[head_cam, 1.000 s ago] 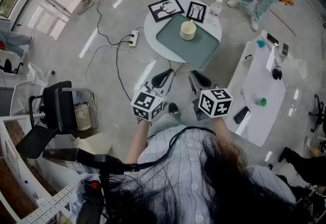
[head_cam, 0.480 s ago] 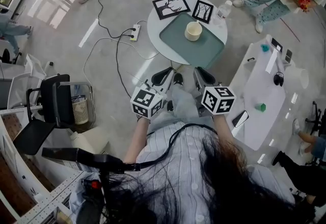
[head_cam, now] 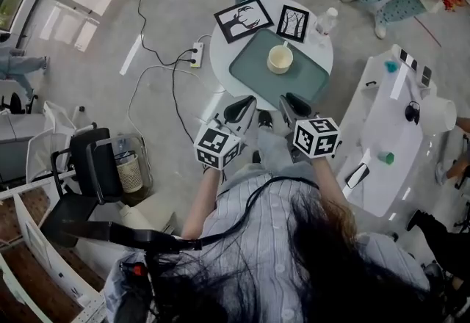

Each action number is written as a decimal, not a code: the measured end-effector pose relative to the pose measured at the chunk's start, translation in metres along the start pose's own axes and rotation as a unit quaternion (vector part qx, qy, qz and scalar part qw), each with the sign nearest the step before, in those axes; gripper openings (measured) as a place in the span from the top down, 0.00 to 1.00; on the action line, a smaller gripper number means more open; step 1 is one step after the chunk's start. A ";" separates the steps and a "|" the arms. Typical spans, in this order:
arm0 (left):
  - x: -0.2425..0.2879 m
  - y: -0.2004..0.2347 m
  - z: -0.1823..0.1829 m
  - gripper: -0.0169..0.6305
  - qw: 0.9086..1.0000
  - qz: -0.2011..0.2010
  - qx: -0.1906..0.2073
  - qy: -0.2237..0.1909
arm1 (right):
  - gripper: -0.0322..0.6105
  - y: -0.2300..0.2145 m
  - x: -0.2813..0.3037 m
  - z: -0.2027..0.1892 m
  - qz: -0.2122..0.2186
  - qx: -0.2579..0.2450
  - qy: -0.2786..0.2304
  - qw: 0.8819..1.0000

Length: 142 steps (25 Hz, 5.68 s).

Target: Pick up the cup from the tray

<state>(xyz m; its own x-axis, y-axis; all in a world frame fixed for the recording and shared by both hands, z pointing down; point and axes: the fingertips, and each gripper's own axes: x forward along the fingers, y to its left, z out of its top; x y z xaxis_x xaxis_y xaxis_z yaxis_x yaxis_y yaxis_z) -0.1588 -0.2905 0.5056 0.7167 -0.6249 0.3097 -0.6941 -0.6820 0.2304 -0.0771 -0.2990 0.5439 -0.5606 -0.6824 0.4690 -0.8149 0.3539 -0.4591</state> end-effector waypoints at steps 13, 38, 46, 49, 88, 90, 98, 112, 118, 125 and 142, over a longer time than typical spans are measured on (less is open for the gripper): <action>0.069 0.048 -0.002 0.95 0.998 -0.026 -0.005 0.050 | 0.67 -0.060 0.071 -0.005 -0.025 -0.015 0.046 0.999; 0.125 0.080 -0.031 0.95 0.990 -0.057 0.001 0.127 | 0.27 -0.109 0.173 -0.011 -0.050 -0.208 0.061 0.975; 0.127 0.080 -0.038 0.95 0.989 -0.056 -0.002 0.139 | 0.27 -0.107 0.186 -0.007 -0.043 -0.232 0.054 0.970; 0.126 0.081 -0.038 0.95 0.989 -0.054 -0.002 0.139 | 0.28 -0.108 0.189 -0.003 -0.048 -0.230 0.041 0.971; -0.001 0.046 -0.004 0.95 0.998 0.038 0.023 0.045 | 0.28 -0.002 0.065 0.028 -0.011 -0.227 -0.013 0.974; -0.013 0.035 -0.009 0.95 0.998 0.041 0.022 0.042 | 0.28 0.006 0.053 0.024 -0.010 -0.226 -0.017 0.974; -0.048 -0.011 -0.023 0.95 0.999 0.045 0.022 0.020 | 0.28 0.029 0.002 0.002 -0.014 -0.234 -0.023 0.972; -0.076 -0.076 -0.052 0.95 0.999 0.022 0.006 0.023 | 0.28 0.039 -0.065 -0.028 -0.027 -0.225 -0.028 0.974; -0.072 -0.099 -0.058 0.95 1.000 0.004 0.008 0.030 | 0.28 0.037 -0.085 -0.033 -0.034 -0.219 -0.036 0.974; -0.064 -0.132 -0.052 0.95 1.000 0.001 0.015 0.020 | 0.28 0.036 -0.122 -0.046 -0.026 -0.223 -0.033 0.974; -0.088 -0.267 -0.085 0.95 0.999 0.041 0.006 0.000 | 0.28 0.033 -0.253 -0.131 0.022 -0.250 -0.001 0.968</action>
<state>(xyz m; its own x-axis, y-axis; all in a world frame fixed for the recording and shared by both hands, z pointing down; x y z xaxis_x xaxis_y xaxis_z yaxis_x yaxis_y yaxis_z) -0.0421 -0.0214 0.4953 0.6568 -0.6795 0.3270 -0.7503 -0.6322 0.1932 0.0187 -0.0315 0.5090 -0.5968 -0.6607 0.4552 -0.7598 0.6478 -0.0559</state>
